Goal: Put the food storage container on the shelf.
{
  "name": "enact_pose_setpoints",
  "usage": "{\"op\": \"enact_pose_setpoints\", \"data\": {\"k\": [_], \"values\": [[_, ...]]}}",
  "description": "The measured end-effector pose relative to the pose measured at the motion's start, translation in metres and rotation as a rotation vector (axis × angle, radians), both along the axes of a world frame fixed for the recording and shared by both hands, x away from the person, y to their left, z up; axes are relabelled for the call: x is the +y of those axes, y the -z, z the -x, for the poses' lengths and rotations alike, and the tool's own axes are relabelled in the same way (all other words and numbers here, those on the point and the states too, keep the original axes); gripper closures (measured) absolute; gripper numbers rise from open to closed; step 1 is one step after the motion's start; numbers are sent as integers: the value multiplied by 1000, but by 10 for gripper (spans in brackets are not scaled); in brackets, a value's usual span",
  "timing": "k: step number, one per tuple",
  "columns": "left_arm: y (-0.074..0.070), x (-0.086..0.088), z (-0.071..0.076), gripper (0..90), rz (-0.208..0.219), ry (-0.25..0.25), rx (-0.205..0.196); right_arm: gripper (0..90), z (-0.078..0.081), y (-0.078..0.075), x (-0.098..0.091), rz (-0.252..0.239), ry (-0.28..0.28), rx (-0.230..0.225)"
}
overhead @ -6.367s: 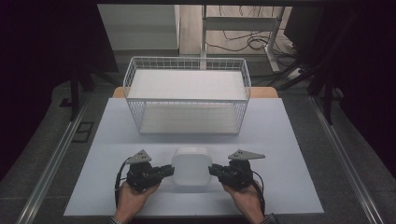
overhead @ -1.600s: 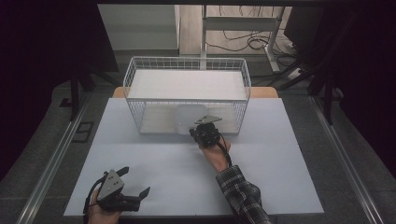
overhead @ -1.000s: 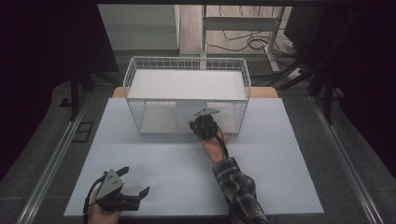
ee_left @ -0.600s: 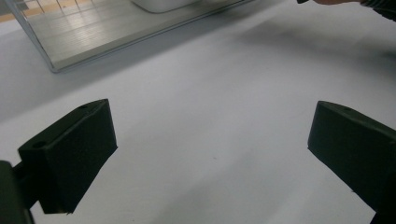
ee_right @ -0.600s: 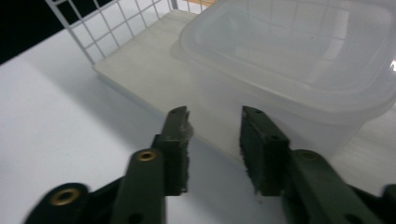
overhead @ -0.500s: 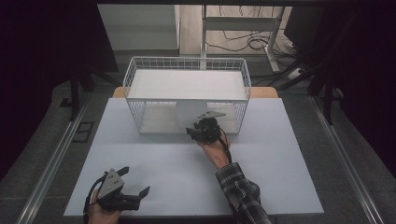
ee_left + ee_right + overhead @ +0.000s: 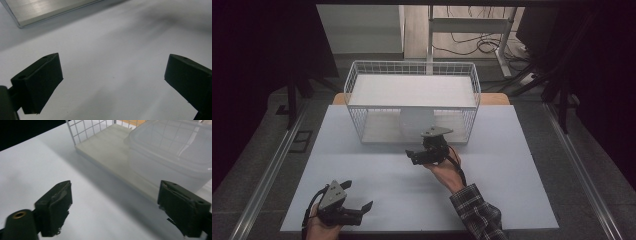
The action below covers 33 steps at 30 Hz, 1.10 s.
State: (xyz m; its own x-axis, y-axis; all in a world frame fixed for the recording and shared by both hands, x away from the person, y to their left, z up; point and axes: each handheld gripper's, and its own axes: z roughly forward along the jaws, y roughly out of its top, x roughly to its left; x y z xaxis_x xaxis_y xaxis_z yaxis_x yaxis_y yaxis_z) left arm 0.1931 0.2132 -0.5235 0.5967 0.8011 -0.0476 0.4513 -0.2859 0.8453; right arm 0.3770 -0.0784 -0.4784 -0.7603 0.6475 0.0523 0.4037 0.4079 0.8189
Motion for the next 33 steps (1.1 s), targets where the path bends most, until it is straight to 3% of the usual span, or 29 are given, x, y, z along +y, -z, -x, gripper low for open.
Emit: {"op": "enact_pose_setpoints", "data": {"k": [4, 9, 16, 21, 33], "values": [[1, -1, -1, 7, -9, 6, 7, 70, 10, 0, -3, 10, -17, 11], [2, -3, -2, 11, -13, 20, 44, 44, 21, 4, -11, 35, -36, 15], [3, -3, -2, 9, -13, 24, 47, 22, 33, 9, -23, 34, -25, 20], [4, -4, -3, 2, -14, 24, 75, 8, 41, 7, -29, 47, -24, 14], [4, -4, -3, 0, 0, 26, 67, 6, 59, 5, -45, 51, -34, 12]]}}
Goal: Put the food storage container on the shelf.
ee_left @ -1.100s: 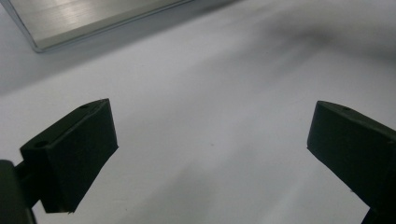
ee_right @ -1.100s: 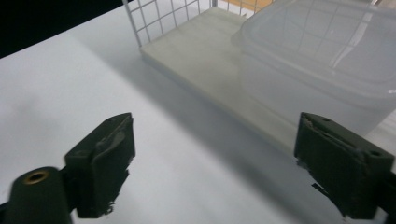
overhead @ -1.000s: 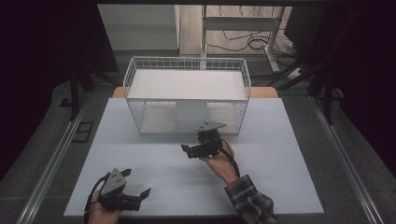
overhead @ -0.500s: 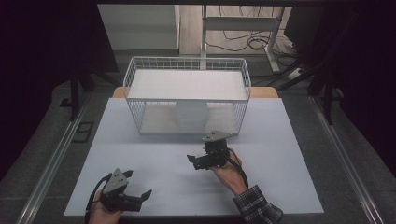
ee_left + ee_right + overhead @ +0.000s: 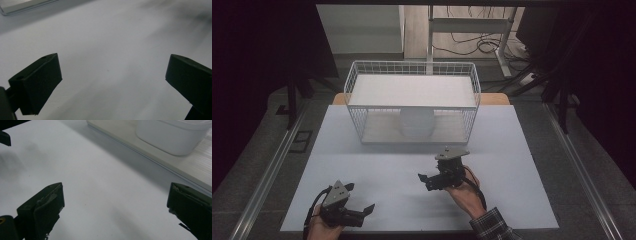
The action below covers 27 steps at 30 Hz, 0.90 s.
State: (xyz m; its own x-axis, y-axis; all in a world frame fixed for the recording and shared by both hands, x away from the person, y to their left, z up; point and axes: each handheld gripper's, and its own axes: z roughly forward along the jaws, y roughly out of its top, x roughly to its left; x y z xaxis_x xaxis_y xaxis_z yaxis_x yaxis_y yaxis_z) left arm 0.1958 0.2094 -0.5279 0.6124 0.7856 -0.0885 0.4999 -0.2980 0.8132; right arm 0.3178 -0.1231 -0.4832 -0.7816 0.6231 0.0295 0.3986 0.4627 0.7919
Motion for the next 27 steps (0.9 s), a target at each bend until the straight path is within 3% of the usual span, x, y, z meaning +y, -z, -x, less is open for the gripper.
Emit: {"op": "enact_pose_setpoints", "data": {"k": [20, 27], "values": [[2, -1, 1, 0, -31, 4, -12, 3, 27, 1, -23, 2, 23, -13], [3, 0, 0, 0, -33, 4, -12, 0, 35, 4, -35, 13, 59, -8]]}}
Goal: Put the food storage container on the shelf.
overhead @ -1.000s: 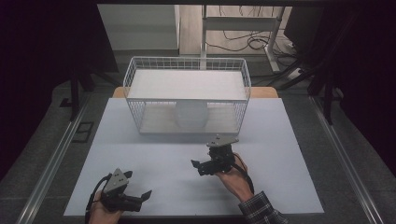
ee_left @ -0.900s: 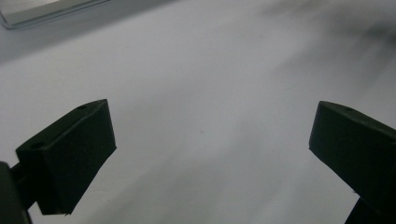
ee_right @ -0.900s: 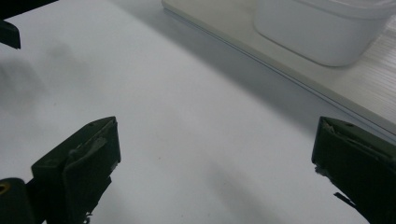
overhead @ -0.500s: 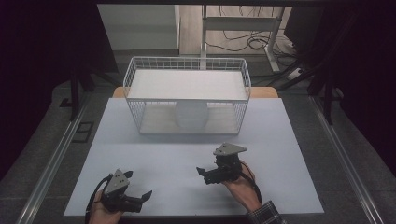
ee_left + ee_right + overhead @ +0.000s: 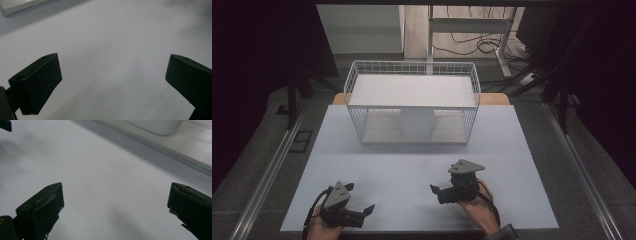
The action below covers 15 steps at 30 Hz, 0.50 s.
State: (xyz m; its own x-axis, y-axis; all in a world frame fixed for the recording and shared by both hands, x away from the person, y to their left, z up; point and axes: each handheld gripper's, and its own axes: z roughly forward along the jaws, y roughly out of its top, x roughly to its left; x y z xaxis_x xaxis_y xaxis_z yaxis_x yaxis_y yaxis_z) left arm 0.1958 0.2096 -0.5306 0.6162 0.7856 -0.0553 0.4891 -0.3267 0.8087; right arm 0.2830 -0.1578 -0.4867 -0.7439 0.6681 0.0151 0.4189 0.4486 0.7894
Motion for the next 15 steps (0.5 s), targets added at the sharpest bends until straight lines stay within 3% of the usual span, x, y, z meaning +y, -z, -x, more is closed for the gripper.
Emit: {"op": "enact_pose_setpoints", "data": {"k": [7, 15], "values": [[-1, 3, 0, 1, -40, -9, -3, 0, 8, 0, -11, -5, 18, 13], [-3, 13, 4, 2, -36, -38, -11, 0, 17, -3, -22, -7, 24, 14]]}}
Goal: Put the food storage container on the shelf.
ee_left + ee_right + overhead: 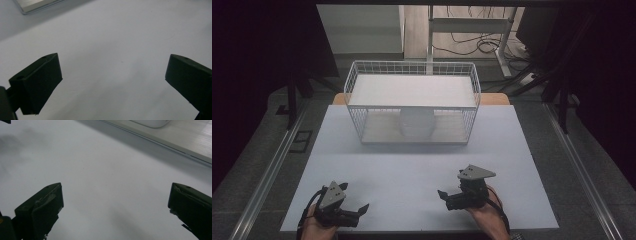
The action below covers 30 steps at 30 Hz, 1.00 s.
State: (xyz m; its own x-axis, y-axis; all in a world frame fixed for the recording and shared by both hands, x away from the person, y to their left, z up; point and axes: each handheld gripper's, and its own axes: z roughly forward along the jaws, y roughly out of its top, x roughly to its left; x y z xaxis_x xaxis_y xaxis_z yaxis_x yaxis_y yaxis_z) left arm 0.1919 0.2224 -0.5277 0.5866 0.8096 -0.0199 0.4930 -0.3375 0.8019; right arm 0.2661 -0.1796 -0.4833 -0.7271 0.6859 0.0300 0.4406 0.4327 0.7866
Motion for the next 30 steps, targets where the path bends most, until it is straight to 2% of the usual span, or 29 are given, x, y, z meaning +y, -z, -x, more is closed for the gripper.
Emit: {"op": "enact_pose_setpoints", "data": {"k": [8, 18, 21, 30], "values": [[1, 8, 3, 2, 7, -16, 7, 0, 10, 0, -18, 10, 28, 0], [1, 13, 7, 2, 10, -30, 13, 0, 18, 0, -31, 27, 46, -7], [1, 19, 9, 2, 26, -43, 15, 0, 22, -2, -37, 32, 55, -15], [0, 26, 14, 2, 28, -60, 12, 0, 30, -4, -54, 28, 89, -26]]}}
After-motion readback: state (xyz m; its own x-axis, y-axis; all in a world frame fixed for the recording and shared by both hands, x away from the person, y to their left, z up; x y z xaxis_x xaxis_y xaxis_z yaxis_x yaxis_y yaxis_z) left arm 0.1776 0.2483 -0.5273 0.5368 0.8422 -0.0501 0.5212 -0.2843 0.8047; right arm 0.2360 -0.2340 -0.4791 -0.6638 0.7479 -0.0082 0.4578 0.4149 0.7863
